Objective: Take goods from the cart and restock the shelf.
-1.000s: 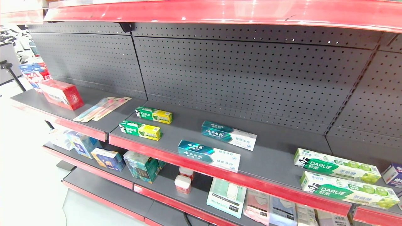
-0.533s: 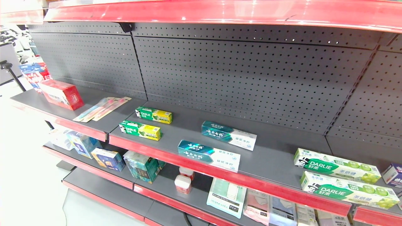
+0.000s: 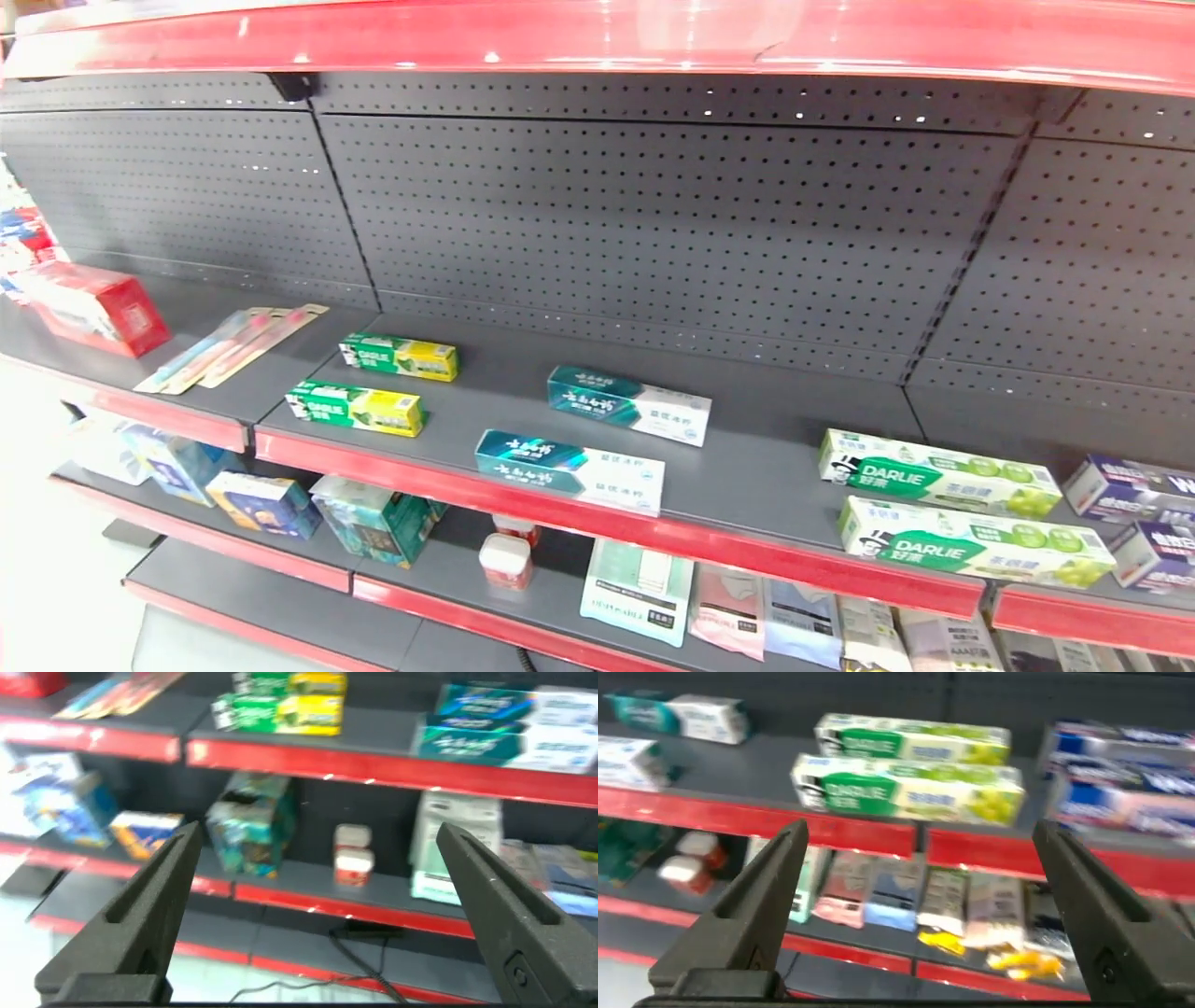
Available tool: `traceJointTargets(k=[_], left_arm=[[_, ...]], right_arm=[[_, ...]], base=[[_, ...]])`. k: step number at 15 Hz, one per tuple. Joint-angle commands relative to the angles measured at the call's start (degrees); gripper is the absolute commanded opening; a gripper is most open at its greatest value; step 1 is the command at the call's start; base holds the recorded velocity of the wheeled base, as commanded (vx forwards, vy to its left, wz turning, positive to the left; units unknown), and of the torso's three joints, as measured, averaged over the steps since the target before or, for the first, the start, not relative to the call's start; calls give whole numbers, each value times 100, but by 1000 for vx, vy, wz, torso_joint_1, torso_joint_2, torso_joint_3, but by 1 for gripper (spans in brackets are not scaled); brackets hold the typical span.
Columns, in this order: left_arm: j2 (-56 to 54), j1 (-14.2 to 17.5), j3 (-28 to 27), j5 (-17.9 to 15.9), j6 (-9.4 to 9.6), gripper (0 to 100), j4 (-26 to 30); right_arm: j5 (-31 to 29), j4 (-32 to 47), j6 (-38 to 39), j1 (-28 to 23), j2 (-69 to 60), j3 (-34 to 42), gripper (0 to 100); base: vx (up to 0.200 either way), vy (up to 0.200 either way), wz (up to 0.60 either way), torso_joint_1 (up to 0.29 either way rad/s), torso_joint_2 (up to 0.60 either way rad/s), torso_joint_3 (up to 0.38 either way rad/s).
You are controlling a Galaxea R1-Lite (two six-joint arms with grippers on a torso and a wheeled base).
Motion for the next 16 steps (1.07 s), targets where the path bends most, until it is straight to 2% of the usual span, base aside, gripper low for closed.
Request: traceJointTargets(k=[1,8,14,15,16], left_arm=[[7,0,0,0,0,100,-1],[7,0,0,0,0,100,-1],[7,-9,0,0,0,100,-1],[16,-44,0,0,0,100,-1],[16,-220,0,0,-9,100,7]], right_arm=[[3,0,-3,0,37,0,100],[3,0,-12,0,46,0,100],[12,0,-38,26,46,0,100],[12,0,-64,35,46,0,100],[74,0,-73,79,37,0,100]], base=[[0,0,-600,12,2,-2],[0,0,-600,4,0,1],[0,0,0,0,0,0],[0,0,0,0,0,0],[0,0,0,0,0,0]])
